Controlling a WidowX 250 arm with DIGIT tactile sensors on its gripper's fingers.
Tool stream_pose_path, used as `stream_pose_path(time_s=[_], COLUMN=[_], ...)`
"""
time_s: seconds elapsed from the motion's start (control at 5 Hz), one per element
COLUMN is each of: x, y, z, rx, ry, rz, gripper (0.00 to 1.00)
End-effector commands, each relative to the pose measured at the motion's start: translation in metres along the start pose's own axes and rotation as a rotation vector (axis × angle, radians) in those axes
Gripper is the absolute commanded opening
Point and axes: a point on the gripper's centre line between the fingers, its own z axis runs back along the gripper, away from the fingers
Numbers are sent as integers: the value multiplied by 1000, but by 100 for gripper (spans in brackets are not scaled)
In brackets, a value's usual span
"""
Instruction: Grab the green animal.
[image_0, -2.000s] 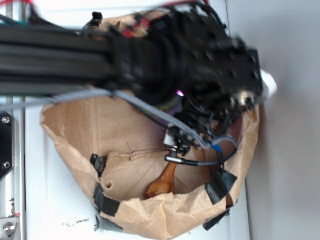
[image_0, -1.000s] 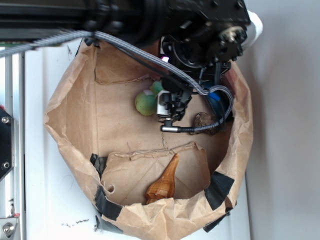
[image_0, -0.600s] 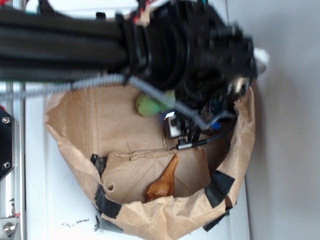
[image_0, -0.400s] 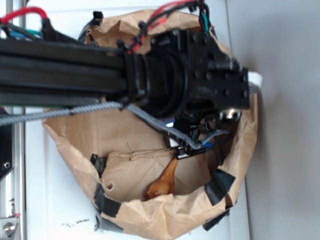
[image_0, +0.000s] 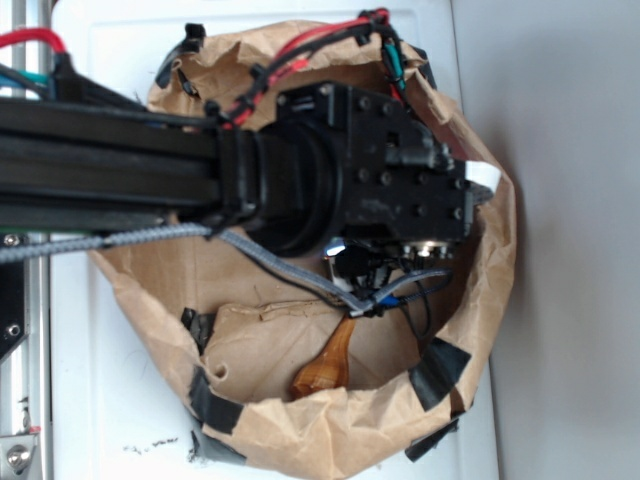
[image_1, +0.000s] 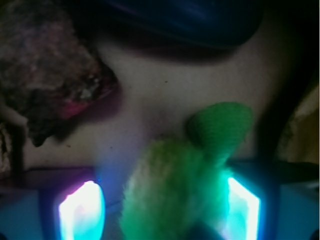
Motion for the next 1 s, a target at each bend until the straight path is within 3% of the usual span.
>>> stream_pose_path(time_s=[0.0,0.2,0.6,0.8], x=[-5,-11,-47,-58], y=[0,3,32,47], z=[10,22,92,109], rx=[-19,-42,-256,-292], ry=[-57,-74,-67,-78], rz=[-21,-47,-72,-119], gripper=[0,0,0,0])
